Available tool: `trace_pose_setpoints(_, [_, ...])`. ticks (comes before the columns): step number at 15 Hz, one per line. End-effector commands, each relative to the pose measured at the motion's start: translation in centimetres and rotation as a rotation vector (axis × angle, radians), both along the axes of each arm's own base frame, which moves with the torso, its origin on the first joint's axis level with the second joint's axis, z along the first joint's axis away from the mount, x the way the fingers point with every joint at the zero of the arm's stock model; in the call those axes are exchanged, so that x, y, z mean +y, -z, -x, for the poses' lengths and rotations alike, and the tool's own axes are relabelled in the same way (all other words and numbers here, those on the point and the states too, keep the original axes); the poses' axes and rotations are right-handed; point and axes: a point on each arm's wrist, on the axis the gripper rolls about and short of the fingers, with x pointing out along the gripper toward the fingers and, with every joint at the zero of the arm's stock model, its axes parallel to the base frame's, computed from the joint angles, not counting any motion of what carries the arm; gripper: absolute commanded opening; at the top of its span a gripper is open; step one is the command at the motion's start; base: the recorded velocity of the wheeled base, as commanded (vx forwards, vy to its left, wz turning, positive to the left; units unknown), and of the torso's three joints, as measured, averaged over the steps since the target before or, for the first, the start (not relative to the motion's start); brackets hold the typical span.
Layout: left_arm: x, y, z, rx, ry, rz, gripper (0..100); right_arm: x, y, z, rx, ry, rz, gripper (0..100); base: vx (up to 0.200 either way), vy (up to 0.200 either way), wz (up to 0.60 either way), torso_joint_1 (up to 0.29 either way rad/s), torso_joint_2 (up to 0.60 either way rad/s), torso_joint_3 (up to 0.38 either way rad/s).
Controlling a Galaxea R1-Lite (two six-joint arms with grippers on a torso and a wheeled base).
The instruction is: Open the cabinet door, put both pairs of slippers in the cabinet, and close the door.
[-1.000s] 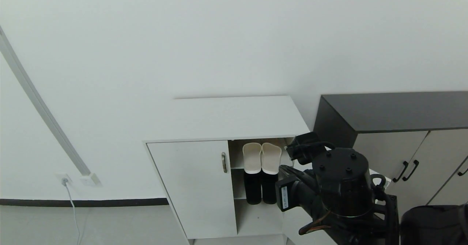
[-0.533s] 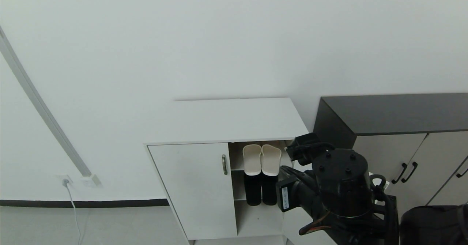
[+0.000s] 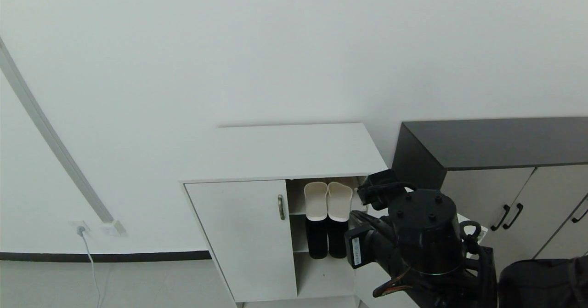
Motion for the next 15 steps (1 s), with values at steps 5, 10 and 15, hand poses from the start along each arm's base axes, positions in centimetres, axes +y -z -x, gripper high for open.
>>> trace_pose_setpoints(5, [0.0, 0.0, -0.01, 0.002, -0.001, 0.001, 0, 0.02, -0.03, -0.01, -0.001, 0.0, 0.0, 0, 0.0, 0.0, -0.6, 0.004, 0.0, -0.002])
trace_pose_setpoints(10, [0.0, 0.0, -0.01, 0.002, -0.001, 0.001, 0, 0.04, 0.03, -0.02, -0.012, -0.004, 0.002, 0, 0.0, 0.0, -0.12, 0.0, 0.0, 0.0])
trace_pose_setpoints(15, [0.0, 0.0, -0.01, 0.002, -0.001, 0.001, 0, 0.0, -0.04, -0.05, -0.014, -0.003, 0.001, 0, -0.04, 0.0, 0.0, 0.0, 0.0, 0.0])
